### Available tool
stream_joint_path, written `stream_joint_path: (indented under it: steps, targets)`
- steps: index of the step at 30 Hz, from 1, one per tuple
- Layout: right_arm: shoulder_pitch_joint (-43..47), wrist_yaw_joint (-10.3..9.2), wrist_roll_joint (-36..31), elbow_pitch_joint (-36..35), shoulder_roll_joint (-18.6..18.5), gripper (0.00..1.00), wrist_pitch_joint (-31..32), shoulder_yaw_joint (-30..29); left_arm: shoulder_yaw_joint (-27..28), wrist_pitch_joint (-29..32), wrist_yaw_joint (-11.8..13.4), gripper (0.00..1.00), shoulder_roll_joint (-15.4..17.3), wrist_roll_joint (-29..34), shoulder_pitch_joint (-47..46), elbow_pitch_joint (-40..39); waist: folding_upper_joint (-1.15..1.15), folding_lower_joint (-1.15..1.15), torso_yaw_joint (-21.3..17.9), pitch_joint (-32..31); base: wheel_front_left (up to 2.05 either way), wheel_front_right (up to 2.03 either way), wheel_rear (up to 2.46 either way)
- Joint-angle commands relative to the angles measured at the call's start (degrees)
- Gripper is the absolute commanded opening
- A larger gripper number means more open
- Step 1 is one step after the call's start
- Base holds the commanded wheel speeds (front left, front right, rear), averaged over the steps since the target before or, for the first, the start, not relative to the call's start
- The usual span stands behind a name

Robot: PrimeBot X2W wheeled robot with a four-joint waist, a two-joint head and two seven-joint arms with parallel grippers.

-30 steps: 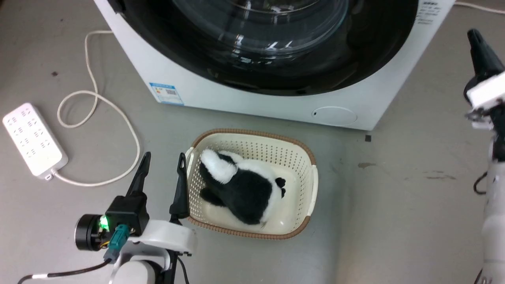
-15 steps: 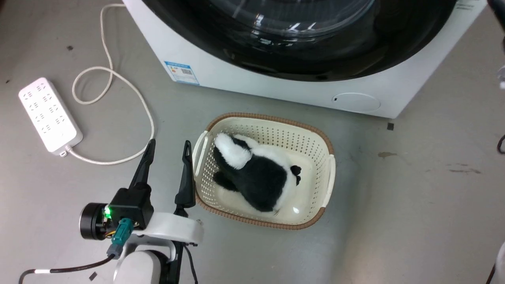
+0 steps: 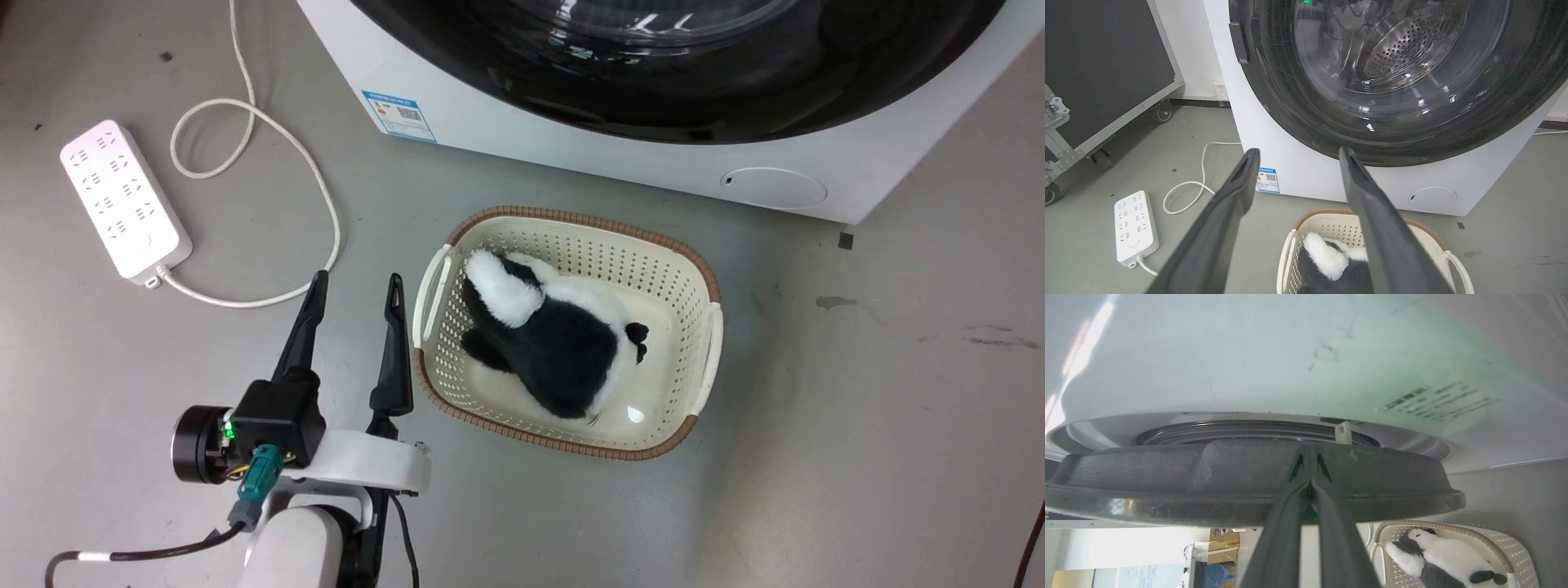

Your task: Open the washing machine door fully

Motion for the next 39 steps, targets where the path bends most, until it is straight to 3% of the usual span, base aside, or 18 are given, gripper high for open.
stream_joint_path:
  steps: [1,18,28,35,39]
  targets:
    - [-2.42,-0.02,1.38,1.92,-0.85,0.0,1.24,-1.09,-0.28,-0.7,0.42,1.0,0.07,-0.57,-1.06,0.24,0.0,-0.01,0.22,0.2,0.0,0.0,0.0]
    - [-10.53,-0.03,5.69,11.75,-2.79,0.0,5.8,-6.87,-1.82,-2.73,0.83,1.0,0.08,-0.97,-3.27,0.27,0.0,-0.01,2.03,3.8,0.0,0.0,0.0]
    - [-1.37,-0.03,4.4,12.27,-1.81,0.0,8.1,-6.37,-1.55,-2.75,0.56,1.0,0.08,-0.89,-1.2,1.71,0.0,-0.01,1.37,-2.92,0.0,0.0,0.0]
    - [6.62,-0.03,5.32,10.37,1.45,0.0,10.67,-6.28,-1.28,-2.75,0.47,1.0,0.08,-1.57,1.17,2.53,0.0,-0.01,-0.01,-8.2,0.0,0.0,0.0]
    - [14.34,-0.03,6.16,6.39,5.56,0.0,13.97,-5.52,-1.01,-2.75,-0.17,1.0,0.08,-1.26,2.94,3.23,0.0,-0.01,-0.94,-12.14,0.0,0.0,0.0]
